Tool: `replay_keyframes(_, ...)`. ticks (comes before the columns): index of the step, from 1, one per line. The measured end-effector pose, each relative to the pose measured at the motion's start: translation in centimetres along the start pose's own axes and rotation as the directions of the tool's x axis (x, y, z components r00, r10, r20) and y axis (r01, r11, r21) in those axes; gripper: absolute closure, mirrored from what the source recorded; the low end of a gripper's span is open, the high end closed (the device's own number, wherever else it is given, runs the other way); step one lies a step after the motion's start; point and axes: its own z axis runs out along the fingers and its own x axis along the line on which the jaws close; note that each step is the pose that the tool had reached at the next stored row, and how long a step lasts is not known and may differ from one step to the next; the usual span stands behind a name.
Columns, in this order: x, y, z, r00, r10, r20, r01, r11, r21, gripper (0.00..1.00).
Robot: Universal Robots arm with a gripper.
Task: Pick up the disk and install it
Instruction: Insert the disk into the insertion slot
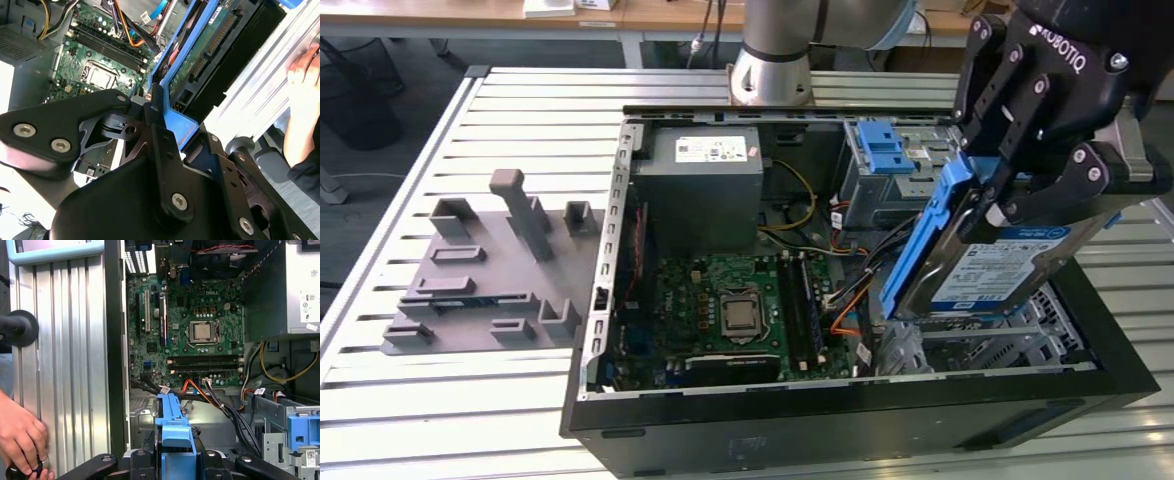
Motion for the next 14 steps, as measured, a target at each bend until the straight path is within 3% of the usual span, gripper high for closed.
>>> replay_keyframes(10, -0.10, -2.11, 0.20, 1.0000, 0.000, -0.0002, 0.000, 1.0000, 0.0000, 0.64)
replay_keyframes(14, -0.12, -2.46, 0.26, 1.0000, 0.000, -0.0002, 0.000, 1.0000, -0.0001, 0.64)
